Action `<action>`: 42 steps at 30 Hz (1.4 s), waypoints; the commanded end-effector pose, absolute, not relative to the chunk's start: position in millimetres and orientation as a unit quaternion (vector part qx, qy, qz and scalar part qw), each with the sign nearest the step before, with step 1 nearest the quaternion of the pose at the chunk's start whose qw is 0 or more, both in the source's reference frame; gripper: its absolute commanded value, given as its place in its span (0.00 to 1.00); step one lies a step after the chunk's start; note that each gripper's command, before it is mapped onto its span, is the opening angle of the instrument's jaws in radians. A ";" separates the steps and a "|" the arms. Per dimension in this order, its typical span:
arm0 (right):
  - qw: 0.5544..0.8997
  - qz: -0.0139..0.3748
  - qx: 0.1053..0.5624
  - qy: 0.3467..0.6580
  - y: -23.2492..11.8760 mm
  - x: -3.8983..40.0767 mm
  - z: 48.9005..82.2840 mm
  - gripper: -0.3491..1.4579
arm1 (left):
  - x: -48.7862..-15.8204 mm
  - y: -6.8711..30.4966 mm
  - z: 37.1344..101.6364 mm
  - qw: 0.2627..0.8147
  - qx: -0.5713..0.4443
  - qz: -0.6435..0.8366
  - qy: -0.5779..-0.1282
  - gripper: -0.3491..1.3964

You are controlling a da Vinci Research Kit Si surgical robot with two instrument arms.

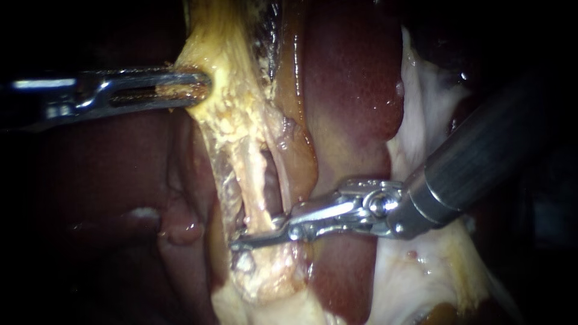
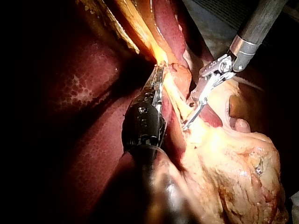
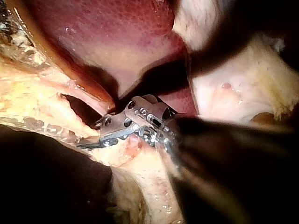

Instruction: Going back first clip left tube

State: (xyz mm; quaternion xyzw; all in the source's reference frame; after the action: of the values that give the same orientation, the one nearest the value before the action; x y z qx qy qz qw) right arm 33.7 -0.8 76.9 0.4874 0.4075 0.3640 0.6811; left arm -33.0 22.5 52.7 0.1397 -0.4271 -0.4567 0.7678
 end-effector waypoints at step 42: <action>0.759 0.168 0.285 0.561 2.7 25.1 72.3 0.52 | -32.6 22.5 52.7 0.768 0.140 -0.456 -0.428 0.00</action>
State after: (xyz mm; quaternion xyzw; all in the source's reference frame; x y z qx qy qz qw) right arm 24.5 3.1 71.9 0.2741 0.5635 0.1600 0.7627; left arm -32.6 22.5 52.7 0.1404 -0.4275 -0.4557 0.7680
